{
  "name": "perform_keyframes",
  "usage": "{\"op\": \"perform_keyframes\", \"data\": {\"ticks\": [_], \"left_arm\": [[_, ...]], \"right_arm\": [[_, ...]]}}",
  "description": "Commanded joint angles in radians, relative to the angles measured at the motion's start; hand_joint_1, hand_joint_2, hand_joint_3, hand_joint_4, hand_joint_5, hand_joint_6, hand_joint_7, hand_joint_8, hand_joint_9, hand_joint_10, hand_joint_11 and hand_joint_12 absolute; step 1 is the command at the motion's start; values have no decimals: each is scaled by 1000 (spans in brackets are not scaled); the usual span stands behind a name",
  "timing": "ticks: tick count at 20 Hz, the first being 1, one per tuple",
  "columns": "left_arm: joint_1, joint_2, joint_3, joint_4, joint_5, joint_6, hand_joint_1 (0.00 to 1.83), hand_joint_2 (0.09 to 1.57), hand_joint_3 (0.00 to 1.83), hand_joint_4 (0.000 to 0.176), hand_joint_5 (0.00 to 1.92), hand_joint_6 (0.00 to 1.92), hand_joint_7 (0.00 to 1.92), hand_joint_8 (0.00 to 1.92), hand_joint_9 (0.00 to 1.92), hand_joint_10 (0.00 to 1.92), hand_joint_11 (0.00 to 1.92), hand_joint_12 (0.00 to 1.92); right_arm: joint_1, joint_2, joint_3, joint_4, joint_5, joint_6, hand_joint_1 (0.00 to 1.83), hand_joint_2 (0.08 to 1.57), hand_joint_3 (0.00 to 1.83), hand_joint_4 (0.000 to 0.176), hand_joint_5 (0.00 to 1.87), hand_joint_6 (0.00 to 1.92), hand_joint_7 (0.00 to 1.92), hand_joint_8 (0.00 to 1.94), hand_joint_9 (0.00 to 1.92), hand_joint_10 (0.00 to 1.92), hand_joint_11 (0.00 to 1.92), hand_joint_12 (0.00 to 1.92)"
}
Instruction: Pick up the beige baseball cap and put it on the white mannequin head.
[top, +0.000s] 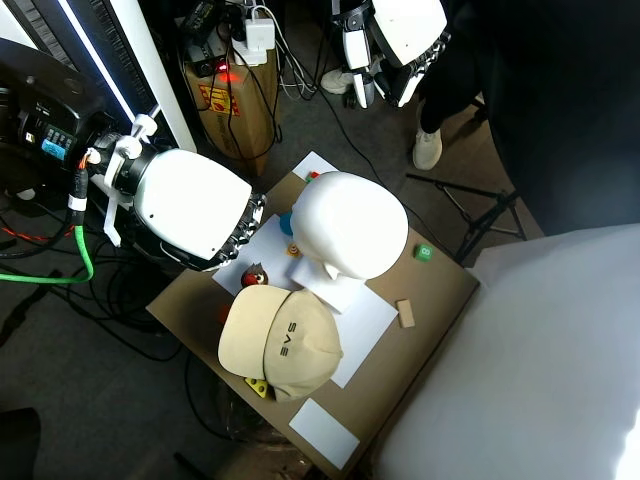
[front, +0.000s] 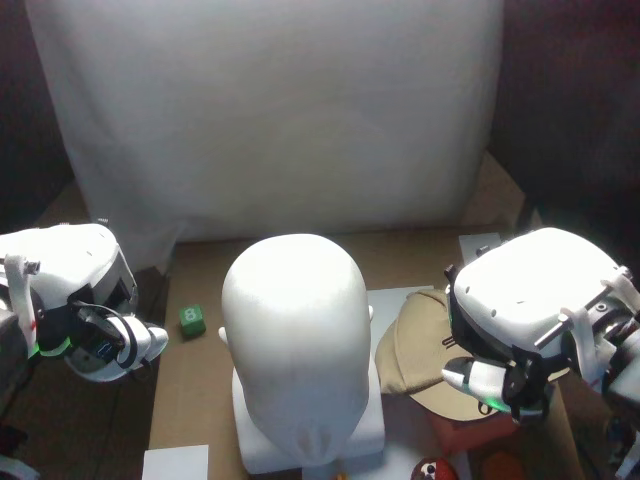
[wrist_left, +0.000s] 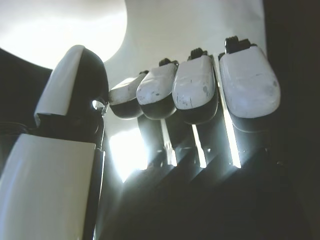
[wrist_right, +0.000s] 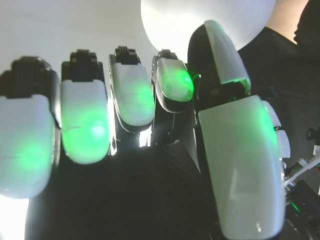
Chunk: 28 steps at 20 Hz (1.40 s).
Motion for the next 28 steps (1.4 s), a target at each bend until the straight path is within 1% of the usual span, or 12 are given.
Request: {"op": "perform_keyframes", "data": {"ticks": [1, 3, 7, 12, 16, 17, 20, 22, 25, 26, 27, 28], "left_arm": [[0, 5, -2, 61, -45, -7, 350, 1216, 188, 34, 68, 30, 96, 56, 39, 46, 0, 492], [6, 5, -6, 61, -45, -11, 350, 1216, 188, 34, 68, 30, 96, 56, 39, 46, 0, 492], [8, 5, -12, 57, -66, -11, 242, 1325, 7, 36, 11, 0, 60, 0, 10, 0, 0, 242], [47, 0, -16, 120, -118, -47, 121, 1347, 3, 27, 9, 0, 0, 0, 0, 0, 0, 124], [187, -31, -10, 234, -209, -285, 74, 1345, 1, 23, 8, 0, 0, 0, 0, 0, 0, 127], [248, -57, -4, 263, -269, -415, 68, 1340, 0, 22, 8, 0, 0, 0, 0, 0, 0, 128], [358, -153, 31, 295, -384, -603, 3, 1330, 0, 21, 8, 0, 0, 0, 0, 0, 0, 192], [387, -181, 42, 297, -399, -623, 3, 1330, 0, 21, 8, 0, 0, 0, 0, 0, 0, 192], [432, -244, 97, 370, -401, -672, 0, 1249, 0, 1, 3, 0, 0, 0, 0, 0, 0, 260], [440, -257, 113, 386, -401, -681, 0, 1209, 0, 0, 65, 11, 25, 4, 0, 0, 0, 237], [448, -272, 133, 401, -401, -689, 0, 1209, 0, 0, 65, 11, 25, 4, 0, 0, 0, 237], [454, -282, 146, 414, -401, -696, 0, 1162, 0, 0, 38, 3, 19, 2, 0, 0, 0, 315]], "right_arm": [[4, 5, -4, -60, 60, 0, 19, 1156, 139, 28, 399, 181, 280, 54, 176, 139, 0, 795], [4, 6, -4, -60, 61, 0, 19, 1156, 139, 28, 399, 181, 280, 54, 176, 139, 0, 795], [-1, 14, -4, -66, 60, 4, 0, 1183, 0, 34, 378, 5, 235, 5, 169, 1, 0, 604], [-78, 64, 19, -330, 55, 221, 0, 1141, 0, 37, 267, 0, 199, 0, 134, 0, 0, 483], [-118, 55, 120, -332, -6, 281, 0, 1119, 0, 41, 218, 0, 182, 0, 121, 0, 0, 464], [-129, 39, 156, -332, -24, 287, 0, 1113, 0, 42, 204, 0, 176, 0, 118, 0, 0, 464], [-182, 8, 207, -331, -35, 283, 0, 1091, 0, 44, 162, 0, 145, 0, 103, 0, 0, 469], [-195, 3, 206, -325, -54, 283, 0, 1091, 0, 44, 162, 0, 145, 0, 103, 0, 0, 469], [-221, -10, 206, -249, -52, 234, 0, 1072, 0, 44, 135, 2, 109, 1, 99, 1, 0, 565], [-228, -13, 208, -241, -46, 231, 0, 1047, 0, 46, 62, 2, 48, 6, 32, 1, 0, 400], [-237, -17, 209, -241, -30, 231, 0, 1047, 0, 46, 62, 2, 48, 6, 32, 1, 0, 400], [-243, -21, 212, -242, -18, 230, 0, 983, 0, 16, 2, 0, 1, 0, 0, 0, 0, 191]]}}
